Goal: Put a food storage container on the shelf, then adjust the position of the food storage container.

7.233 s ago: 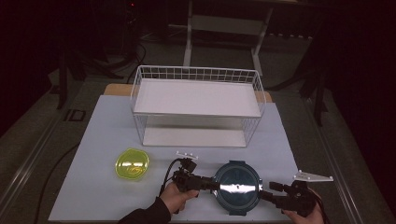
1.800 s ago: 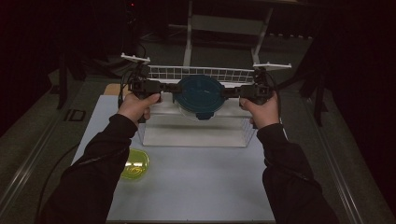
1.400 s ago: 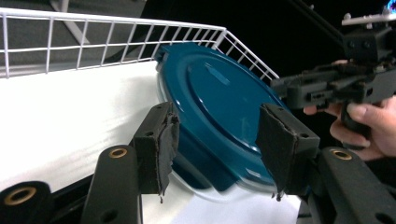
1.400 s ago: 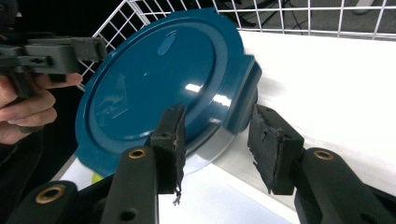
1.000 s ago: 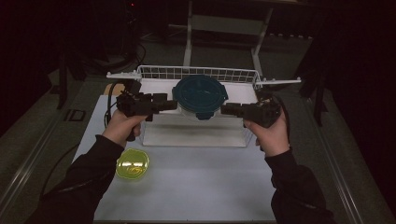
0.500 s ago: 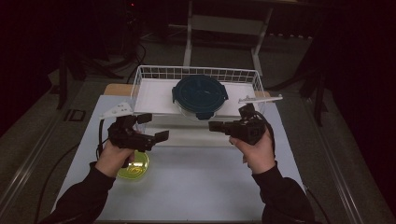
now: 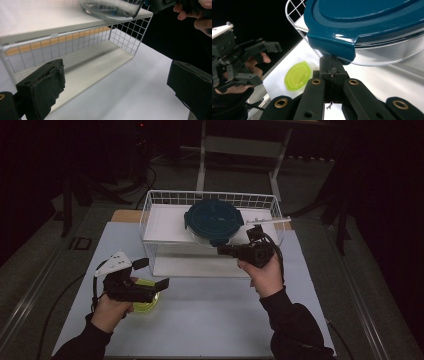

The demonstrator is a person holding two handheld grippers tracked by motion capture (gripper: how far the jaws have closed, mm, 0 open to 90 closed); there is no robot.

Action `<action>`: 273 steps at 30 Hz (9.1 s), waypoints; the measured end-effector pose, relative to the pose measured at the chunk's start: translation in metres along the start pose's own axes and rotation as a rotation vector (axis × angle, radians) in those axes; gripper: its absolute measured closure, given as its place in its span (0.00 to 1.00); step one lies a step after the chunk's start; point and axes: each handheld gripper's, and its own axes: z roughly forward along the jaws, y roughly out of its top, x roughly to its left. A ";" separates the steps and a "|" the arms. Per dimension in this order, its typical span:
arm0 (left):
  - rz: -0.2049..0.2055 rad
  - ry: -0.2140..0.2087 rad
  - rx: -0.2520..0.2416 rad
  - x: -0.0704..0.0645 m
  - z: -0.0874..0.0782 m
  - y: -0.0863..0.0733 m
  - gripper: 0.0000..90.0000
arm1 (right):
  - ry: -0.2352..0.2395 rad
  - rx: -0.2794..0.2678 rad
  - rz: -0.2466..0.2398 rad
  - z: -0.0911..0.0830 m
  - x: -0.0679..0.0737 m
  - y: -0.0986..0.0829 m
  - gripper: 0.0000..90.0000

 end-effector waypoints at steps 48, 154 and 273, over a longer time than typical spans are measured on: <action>0.000 0.053 0.011 0.029 -0.035 -0.054 0.01 | -0.033 -0.071 -0.137 -0.009 -0.001 -0.029 0.43; 0.006 0.072 0.424 0.085 0.009 -0.113 0.99 | -0.206 -0.175 -0.080 -0.102 -0.058 -0.191 0.16; 0.045 -0.185 0.463 0.002 0.115 -0.087 0.96 | -0.214 -0.178 -0.117 -0.098 -0.053 -0.194 0.16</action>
